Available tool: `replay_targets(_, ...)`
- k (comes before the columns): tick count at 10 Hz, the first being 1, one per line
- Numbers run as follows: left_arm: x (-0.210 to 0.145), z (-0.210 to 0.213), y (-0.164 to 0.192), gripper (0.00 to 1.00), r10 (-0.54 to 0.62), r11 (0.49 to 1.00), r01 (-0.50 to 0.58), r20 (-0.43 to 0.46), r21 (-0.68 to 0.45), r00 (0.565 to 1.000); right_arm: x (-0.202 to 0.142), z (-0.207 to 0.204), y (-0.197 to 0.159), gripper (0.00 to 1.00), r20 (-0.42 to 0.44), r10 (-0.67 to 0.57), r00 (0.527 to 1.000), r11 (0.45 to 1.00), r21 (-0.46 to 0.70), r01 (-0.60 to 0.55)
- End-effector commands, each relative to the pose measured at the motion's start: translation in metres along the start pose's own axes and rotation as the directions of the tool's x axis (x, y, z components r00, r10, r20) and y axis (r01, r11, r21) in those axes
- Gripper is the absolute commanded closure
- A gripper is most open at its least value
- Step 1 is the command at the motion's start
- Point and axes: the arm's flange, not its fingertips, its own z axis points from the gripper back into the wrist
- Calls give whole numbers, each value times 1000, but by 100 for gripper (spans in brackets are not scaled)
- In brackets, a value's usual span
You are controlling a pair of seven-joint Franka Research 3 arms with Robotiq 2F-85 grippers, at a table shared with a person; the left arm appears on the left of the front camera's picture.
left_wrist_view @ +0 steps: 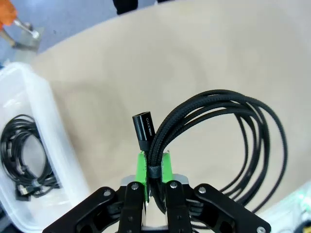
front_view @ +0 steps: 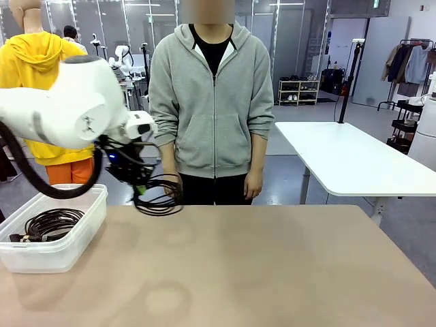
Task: Organize and store the cables.
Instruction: Place the USB Extension Cable into the Organizing box.
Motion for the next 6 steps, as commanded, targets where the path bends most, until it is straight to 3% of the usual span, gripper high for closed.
replay_targets(1, -38, 24, 85, 100, -86, 995, 83, -47, -61, 995, 6, 0, 1, 0, 6, -13, 1000, 1000, -7, 13)
replay_targets(2, -60, 32, 125, 100, -182, 978, 172, -77, -120, 980, 6, 0, 1, 0, 6, -13, 1000, 1000, -7, 13)
replay_targets(3, -81, 41, 162, 100, -227, 971, 222, -55, -88, 972, 6, 0, 1, 0, 6, -13, 1000, 1000, -7, 13)
replay_targets(6, -117, 32, 256, 100, -124, 992, 123, -20, -42, 992, 6, 0, 1, 0, 6, -13, 1000, 1000, -7, 13)
